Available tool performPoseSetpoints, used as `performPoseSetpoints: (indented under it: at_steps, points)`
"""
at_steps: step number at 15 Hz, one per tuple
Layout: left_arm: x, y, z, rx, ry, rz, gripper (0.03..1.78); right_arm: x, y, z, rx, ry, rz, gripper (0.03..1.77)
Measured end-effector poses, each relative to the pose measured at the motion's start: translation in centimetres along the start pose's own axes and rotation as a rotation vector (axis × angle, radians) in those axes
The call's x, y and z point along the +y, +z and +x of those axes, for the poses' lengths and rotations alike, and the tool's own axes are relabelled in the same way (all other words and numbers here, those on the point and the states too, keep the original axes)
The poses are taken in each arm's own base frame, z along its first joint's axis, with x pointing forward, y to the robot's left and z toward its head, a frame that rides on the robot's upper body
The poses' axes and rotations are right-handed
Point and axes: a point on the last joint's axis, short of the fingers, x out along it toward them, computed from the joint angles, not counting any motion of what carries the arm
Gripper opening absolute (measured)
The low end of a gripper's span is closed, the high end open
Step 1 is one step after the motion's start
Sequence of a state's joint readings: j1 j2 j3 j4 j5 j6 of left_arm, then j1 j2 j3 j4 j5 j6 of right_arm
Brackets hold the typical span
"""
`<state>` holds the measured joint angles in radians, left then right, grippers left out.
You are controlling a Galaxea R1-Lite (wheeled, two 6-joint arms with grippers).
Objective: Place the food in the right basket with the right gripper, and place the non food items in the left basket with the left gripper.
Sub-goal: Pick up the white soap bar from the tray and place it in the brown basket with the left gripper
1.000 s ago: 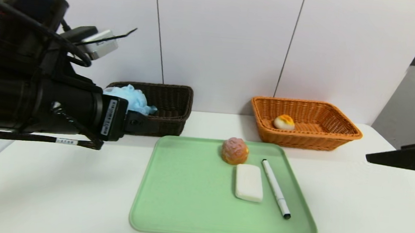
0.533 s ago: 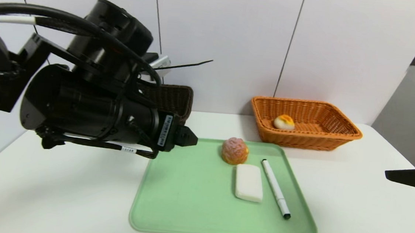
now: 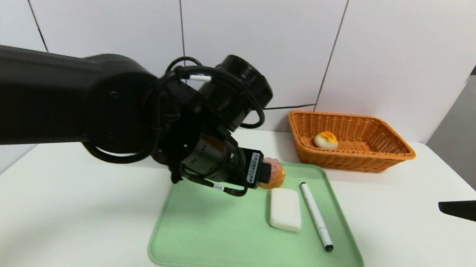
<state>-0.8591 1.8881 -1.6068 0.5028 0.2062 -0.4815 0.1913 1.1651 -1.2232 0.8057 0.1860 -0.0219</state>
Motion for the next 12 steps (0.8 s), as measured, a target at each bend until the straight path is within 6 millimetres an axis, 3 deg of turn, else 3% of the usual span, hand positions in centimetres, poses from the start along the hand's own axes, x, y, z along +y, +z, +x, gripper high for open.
performPoseSetpoints:
  at_steps: [6, 12]
  points:
    - [-3.9, -0.1, 3.7, 0.052, 0.042, 0.014, 1.69, -0.2, -0.7, 0.8, 0.039, 0.0, 0.009, 1.69]
    - [-6.1, -1.2, 6.7, 0.098, 0.077, 0.029, 1.69, -0.2, -1.1, 1.3, 0.061, 0.001, 0.034, 1.69]
